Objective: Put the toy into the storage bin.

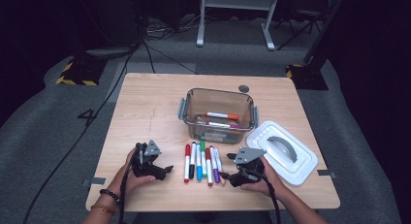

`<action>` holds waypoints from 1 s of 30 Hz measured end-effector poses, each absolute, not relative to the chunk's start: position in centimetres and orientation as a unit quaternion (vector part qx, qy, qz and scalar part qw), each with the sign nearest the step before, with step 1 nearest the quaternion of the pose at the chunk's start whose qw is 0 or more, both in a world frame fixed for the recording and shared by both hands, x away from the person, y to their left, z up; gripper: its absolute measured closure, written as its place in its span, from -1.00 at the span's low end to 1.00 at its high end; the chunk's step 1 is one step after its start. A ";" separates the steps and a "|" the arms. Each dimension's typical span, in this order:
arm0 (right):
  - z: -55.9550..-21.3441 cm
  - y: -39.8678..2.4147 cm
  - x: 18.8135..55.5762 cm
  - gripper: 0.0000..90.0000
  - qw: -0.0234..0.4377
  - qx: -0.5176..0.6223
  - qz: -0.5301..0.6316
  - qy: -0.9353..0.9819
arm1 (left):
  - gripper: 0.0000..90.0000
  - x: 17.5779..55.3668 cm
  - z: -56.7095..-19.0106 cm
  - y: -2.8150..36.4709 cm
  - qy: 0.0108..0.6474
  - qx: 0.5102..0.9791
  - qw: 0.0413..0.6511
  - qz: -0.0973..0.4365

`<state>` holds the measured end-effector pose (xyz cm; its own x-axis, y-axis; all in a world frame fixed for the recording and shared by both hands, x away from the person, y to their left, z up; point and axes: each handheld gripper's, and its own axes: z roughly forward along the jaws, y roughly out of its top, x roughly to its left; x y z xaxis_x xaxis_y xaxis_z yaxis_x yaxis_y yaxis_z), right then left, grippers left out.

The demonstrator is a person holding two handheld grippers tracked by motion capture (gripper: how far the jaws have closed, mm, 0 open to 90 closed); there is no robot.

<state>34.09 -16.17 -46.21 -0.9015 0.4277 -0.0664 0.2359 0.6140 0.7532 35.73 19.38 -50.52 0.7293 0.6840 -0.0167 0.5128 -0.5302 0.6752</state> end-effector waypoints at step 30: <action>-48.3 -17.0 35.5 -0.31 0.115 0.228 0.379 0.890 | -0.87 35.7 -50.5 19.4 0.346 0.866 0.339 0.126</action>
<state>35.49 -17.03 -48.25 -0.8696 0.4927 -0.0317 0.3185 0.6089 0.7264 35.74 19.39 -50.52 0.7289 0.6844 -0.0175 0.5140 -0.5302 0.6744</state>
